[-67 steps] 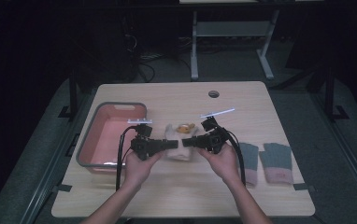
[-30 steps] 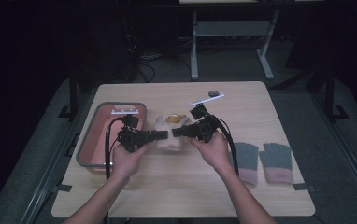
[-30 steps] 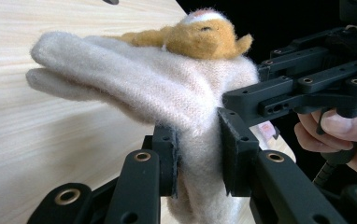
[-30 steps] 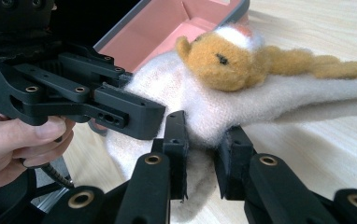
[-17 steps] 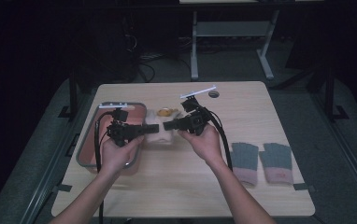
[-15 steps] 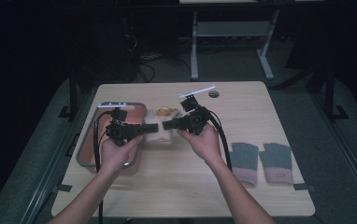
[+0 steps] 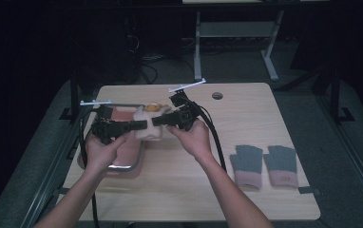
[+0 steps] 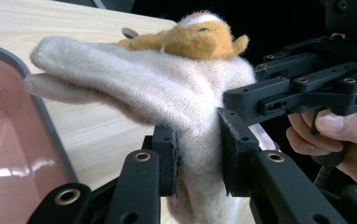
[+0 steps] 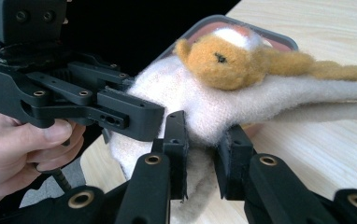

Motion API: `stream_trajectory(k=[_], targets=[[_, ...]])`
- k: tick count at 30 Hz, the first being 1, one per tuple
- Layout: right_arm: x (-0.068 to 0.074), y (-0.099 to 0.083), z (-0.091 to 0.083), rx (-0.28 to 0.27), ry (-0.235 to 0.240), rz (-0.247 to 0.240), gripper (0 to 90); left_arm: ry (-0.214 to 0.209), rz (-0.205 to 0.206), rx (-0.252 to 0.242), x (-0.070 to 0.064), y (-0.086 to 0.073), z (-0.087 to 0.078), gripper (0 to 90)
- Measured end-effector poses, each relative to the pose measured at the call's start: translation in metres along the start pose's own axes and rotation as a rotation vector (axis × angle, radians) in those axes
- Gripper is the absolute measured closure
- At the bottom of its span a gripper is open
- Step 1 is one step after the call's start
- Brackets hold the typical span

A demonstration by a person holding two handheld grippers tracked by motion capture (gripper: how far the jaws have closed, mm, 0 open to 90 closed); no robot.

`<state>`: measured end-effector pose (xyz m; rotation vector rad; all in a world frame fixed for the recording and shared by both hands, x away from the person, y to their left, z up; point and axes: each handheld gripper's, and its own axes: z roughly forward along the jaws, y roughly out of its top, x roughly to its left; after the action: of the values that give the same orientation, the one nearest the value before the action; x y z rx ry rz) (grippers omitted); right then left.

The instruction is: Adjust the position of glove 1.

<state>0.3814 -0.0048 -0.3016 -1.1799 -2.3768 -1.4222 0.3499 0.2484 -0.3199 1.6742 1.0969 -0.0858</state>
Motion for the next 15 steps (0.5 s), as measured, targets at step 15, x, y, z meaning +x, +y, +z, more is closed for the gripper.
stream_trajectory(k=[15], targets=[[0.024, 0.026, 0.032, 0.007, 0.034, -0.028, 75.9, 0.037, -0.007, -0.016, 0.017, 0.009, -0.039, 70.2]])
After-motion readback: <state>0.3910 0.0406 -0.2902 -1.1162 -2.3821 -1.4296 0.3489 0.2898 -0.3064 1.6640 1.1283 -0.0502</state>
